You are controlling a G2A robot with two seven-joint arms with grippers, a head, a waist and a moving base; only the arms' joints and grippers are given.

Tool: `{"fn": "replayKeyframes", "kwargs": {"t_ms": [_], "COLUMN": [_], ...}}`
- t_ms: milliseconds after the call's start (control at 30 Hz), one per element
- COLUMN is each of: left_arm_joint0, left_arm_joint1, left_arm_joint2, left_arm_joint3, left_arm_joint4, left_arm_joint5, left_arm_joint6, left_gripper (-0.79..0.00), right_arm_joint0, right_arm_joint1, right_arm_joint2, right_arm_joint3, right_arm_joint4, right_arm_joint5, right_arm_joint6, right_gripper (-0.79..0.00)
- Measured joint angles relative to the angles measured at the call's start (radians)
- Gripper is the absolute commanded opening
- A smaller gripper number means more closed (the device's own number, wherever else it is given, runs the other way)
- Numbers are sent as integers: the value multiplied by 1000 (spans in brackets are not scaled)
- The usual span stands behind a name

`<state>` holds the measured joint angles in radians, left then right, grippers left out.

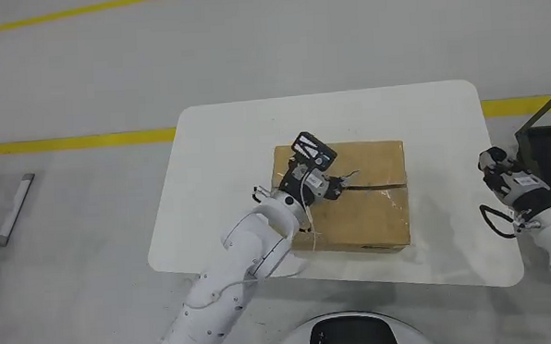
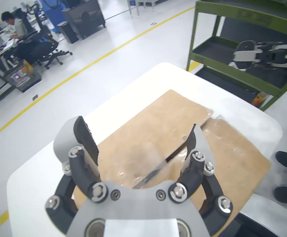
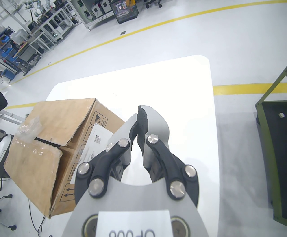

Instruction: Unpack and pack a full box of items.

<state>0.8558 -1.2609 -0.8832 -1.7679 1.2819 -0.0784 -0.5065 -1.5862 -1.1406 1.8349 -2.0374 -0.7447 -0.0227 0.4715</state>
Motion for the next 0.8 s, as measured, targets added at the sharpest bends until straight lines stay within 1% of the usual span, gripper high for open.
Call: {"fn": "replayKeyframes", "kwargs": {"t_ms": [133, 200, 267, 400, 633, 800], "left_arm_joint0": [37, 47, 53, 49, 11, -10], "left_arm_joint1": [14, 17, 18, 11, -6, -18], "left_arm_joint2": [-88, -105, -114, -104, -60, -42], "left_arm_joint3": [-26, -22, -10, 7, 44, 66], "left_arm_joint4": [38, 86, 103, 113, 167, 173], "left_arm_joint5": [62, 76, 81, 75, 75, 77], "left_arm_joint6": [-141, -188, -208, -212, -268, -276], "left_gripper": [0, 0, 0, 0, 0, 0], "right_arm_joint0": [24, 32, 40, 56, 77, 86], "right_arm_joint1": [1, 2, 2, 3, 4, 4], "right_arm_joint2": [-15, -22, -32, -44, -50, -55], "right_arm_joint3": [11, 15, 18, 20, 27, 28], "right_arm_joint4": [-11, -18, -26, -39, -46, -52], "right_arm_joint5": [-2, -2, -1, -1, 8, 18], "right_arm_joint6": [6, 8, 11, 16, 21, 20], "right_gripper": [-785, -785, -785, -785, -785, -785]}}
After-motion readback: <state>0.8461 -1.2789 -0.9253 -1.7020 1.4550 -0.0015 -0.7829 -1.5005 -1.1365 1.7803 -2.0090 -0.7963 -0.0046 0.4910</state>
